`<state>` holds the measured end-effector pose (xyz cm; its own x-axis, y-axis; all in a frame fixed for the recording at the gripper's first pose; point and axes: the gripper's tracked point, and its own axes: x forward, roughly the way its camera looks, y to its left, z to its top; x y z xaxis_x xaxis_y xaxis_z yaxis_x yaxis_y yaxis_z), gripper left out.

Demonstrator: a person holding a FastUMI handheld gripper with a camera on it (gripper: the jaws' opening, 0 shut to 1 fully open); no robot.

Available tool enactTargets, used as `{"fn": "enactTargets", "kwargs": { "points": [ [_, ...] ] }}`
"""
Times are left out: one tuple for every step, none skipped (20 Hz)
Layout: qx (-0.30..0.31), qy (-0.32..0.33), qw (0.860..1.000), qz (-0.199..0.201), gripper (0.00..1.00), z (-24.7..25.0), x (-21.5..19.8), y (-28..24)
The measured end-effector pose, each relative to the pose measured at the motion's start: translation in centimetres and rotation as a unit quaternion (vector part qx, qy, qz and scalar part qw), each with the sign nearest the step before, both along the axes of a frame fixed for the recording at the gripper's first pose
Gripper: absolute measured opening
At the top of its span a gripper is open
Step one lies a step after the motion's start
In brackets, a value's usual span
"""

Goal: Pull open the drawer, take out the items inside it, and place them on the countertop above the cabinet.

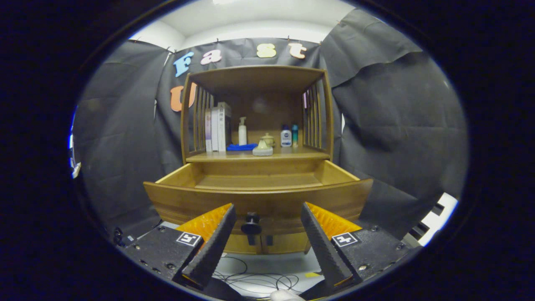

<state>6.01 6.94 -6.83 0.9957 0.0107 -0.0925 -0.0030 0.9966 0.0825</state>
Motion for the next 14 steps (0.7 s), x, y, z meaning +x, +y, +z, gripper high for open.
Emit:
{"fn": "enactTargets", "kwargs": {
  "points": [
    [-0.003, 0.001, 1.000, -0.001, 0.99, -0.3, 0.6, 0.0],
    [-0.007, 0.000, 1.000, -0.001, 0.99, -0.7, 1.1, 0.0],
    [-0.010, 0.003, 1.000, -0.003, 0.99, -1.1, 1.7, 0.2],
    [-0.011, 0.007, 1.000, -0.001, 0.99, -1.7, 2.2, 0.4],
    [-0.011, 0.009, 1.000, 0.003, 0.99, -2.0, 2.7, 0.8],
    [-0.012, 0.012, 1.000, 0.003, 0.99, -2.3, 3.3, 1.0],
    [-0.014, 0.014, 1.000, 0.001, 0.99, -2.7, 4.0, 1.0],
    [-0.014, 0.015, 1.000, -0.004, 0.99, -3.0, 4.4, 0.9],
    [-0.013, 0.016, 1.000, -0.002, 0.99, -3.0, 4.8, 1.1],
    [-0.012, 0.017, 1.000, 0.002, 0.99, -3.3, 5.1, 1.6],
    [-0.014, 0.020, 1.000, 0.002, 0.99, -3.5, 5.5, 1.7],
    [-0.016, 0.021, 1.000, 0.001, 0.99, -3.8, 5.8, 1.7],
    [-0.016, 0.023, 1.000, 0.001, 0.99, -4.0, 6.2, 1.8],
    [-0.015, 0.025, 1.000, 0.002, 0.99, -4.2, 6.6, 2.0]
  ]
}}
